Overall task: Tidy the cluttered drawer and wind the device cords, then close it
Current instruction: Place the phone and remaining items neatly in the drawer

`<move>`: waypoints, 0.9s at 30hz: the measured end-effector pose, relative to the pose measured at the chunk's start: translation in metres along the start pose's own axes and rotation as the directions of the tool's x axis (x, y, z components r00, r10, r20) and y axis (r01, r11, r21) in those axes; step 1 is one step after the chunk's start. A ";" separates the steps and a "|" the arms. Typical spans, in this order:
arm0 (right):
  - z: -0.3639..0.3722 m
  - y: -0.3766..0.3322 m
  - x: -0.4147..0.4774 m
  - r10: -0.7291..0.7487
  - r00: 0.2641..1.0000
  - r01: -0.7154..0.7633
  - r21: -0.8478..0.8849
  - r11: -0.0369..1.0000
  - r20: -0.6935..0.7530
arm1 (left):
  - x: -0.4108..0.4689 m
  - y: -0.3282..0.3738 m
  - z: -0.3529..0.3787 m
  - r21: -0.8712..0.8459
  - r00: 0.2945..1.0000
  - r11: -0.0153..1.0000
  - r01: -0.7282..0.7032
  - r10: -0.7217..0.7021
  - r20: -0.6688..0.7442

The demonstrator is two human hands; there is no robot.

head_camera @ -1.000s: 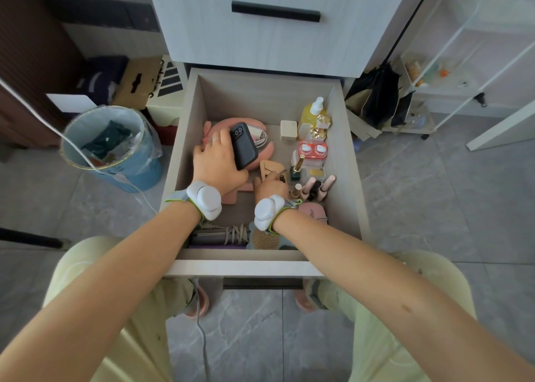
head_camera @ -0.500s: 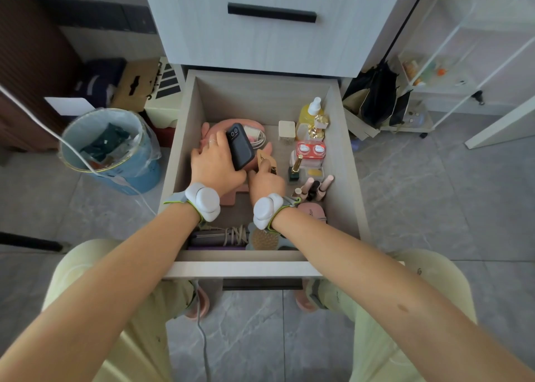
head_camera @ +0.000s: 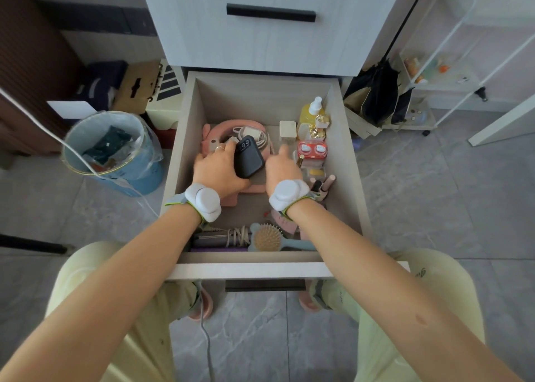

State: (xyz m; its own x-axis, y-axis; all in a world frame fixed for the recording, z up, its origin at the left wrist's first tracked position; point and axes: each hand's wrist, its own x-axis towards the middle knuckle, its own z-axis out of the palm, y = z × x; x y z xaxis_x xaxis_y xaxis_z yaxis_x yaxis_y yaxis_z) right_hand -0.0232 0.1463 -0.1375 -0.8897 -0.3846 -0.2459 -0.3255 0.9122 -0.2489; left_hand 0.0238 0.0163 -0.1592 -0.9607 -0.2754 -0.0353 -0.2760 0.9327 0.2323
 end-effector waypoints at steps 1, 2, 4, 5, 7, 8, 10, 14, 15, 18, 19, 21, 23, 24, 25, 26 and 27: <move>-0.008 0.004 -0.004 -0.043 0.999 0.043 -0.023 0.999 -0.028 | -0.001 0.000 -0.001 0.002 1.000 1.000 -0.009 0.009 0.015; -0.015 0.008 -0.007 -0.064 0.996 0.065 0.008 0.998 -0.060 | -0.002 0.001 -0.002 0.002 0.999 1.000 -0.021 0.021 0.031; -0.023 0.013 -0.009 -0.067 0.991 0.084 0.146 0.986 -0.120 | -0.003 0.000 -0.001 0.022 0.994 0.997 -0.073 0.071 0.086; -0.024 0.014 -0.008 -0.057 0.987 0.088 0.210 0.974 -0.152 | -0.003 -0.001 0.001 0.051 0.986 0.992 -0.117 0.109 0.127; -0.027 0.017 -0.004 -0.030 0.980 0.087 0.289 0.953 -0.197 | -0.003 -0.004 0.006 0.105 0.959 0.973 -0.206 0.180 0.220; -0.028 0.018 -0.003 -0.019 0.976 0.088 0.312 0.946 -0.216 | -0.003 -0.005 0.009 0.106 0.944 0.967 -0.232 0.197 0.266; -0.029 0.017 -0.002 -0.015 0.965 0.107 0.341 0.934 -0.262 | -0.002 -0.007 0.013 0.098 0.912 0.963 -0.251 0.202 0.356; -0.028 0.015 -0.001 -0.030 0.955 0.140 0.358 0.923 -0.296 | -0.004 -0.006 0.015 0.156 0.894 0.947 -0.281 0.199 0.402; -0.026 0.014 -0.001 -0.035 0.954 0.146 0.359 0.922 -0.299 | -0.005 -0.005 0.016 0.166 0.892 0.943 -0.290 0.203 0.405; -0.024 0.012 -0.001 -0.037 0.950 0.152 0.357 0.921 -0.309 | -0.009 0.000 0.019 0.238 0.891 0.923 -0.303 0.186 0.414; -0.024 0.012 -0.001 -0.037 0.950 0.153 0.358 0.921 -0.310 | -0.009 0.002 0.020 0.263 0.893 0.916 -0.304 0.178 0.413; -0.023 0.012 0.000 -0.041 0.950 0.157 0.357 0.921 -0.310 | -0.010 0.004 0.021 0.309 0.897 0.900 -0.306 0.164 0.410; -0.023 0.013 0.000 -0.045 0.950 0.156 0.344 0.926 -0.309 | -0.010 0.005 0.023 0.326 0.900 0.895 -0.304 0.157 0.407; -0.022 0.013 0.001 -0.046 0.950 0.156 0.342 0.927 -0.308 | -0.010 0.005 0.024 0.326 0.902 0.896 -0.300 0.156 0.403; -0.022 0.013 0.001 -0.046 0.950 0.156 0.344 0.926 -0.308 | -0.010 0.005 0.025 0.329 0.906 0.896 -0.299 0.158 0.393; -0.022 0.013 0.001 -0.047 0.951 0.157 0.346 0.925 -0.307 | -0.010 0.005 0.025 0.339 0.911 0.892 -0.299 0.161 0.379; -0.022 0.013 0.002 -0.049 0.950 0.159 0.345 0.925 -0.307 | -0.009 0.005 0.025 0.352 0.918 0.887 -0.298 0.165 0.362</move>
State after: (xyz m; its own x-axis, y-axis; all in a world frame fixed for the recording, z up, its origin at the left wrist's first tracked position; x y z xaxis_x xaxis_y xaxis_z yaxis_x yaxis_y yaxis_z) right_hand -0.0361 0.1611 -0.1204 -0.9278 -0.3671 0.0661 -0.3326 0.7338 -0.5924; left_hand 0.0304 0.0297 -0.1819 -0.9383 -0.0144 -0.3456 0.0310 0.9916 -0.1253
